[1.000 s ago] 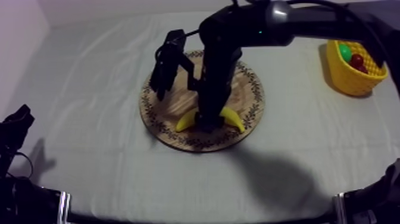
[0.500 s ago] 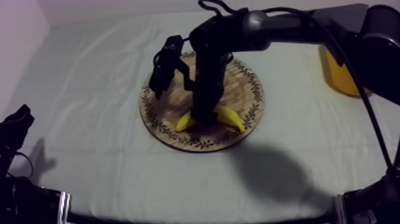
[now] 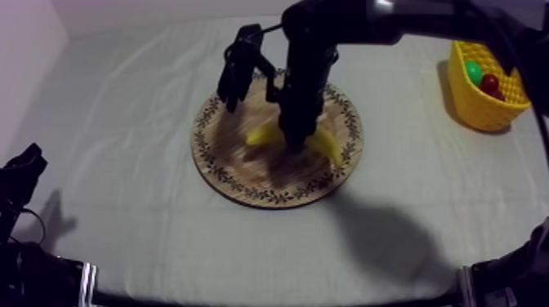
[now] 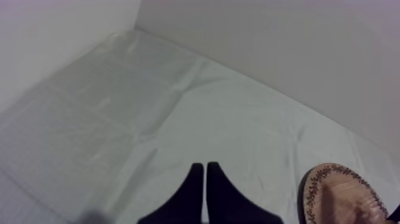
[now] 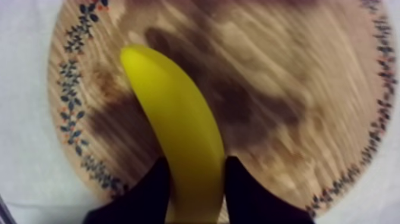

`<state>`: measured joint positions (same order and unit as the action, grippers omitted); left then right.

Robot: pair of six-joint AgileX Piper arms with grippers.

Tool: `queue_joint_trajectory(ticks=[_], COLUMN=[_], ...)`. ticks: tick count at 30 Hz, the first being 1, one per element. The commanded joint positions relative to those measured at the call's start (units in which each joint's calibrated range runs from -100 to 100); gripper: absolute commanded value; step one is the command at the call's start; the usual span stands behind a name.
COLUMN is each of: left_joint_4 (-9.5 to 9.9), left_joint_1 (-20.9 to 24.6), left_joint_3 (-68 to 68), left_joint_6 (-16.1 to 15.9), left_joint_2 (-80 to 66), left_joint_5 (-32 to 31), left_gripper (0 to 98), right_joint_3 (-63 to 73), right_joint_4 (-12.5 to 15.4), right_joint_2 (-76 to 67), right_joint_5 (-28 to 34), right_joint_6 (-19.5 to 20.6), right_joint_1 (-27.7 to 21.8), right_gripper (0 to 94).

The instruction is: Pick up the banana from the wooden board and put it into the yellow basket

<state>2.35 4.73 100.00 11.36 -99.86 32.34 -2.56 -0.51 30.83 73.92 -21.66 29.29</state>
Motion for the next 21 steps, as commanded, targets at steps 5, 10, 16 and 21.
queue_joint_trajectory(ticks=[5, 10, 16, 21], left_joint_4=[0.02, 0.02, 0.02, 0.02], left_joint_1=[0.01, 0.01, 0.01, 0.01], left_joint_3=[0.00, 0.00, 0.00, 0.00], left_joint_6=[-0.01, -0.01, -0.01, -0.01], left_joint_2=[0.04, 0.04, 0.04, 0.04], left_joint_5=[0.00, 0.00, 0.00, 0.00], left_gripper=[0.1, 0.1, 0.1, 0.1], right_joint_3=[0.25, 2.69, 9.60, 15.76], right_joint_4=[0.00, -0.35, -0.04, 0.15], right_joint_2=[-12.07, -19.27, -22.88, -23.25], right_joint_5=[4.37, 8.30, 13.37, 15.62], right_joint_6=[0.39, 2.52, 5.79, 8.64], right_joint_1=[-3.46, -7.45, -13.87, -18.82], right_gripper=[25.0, 26.6, 26.4, 26.4])
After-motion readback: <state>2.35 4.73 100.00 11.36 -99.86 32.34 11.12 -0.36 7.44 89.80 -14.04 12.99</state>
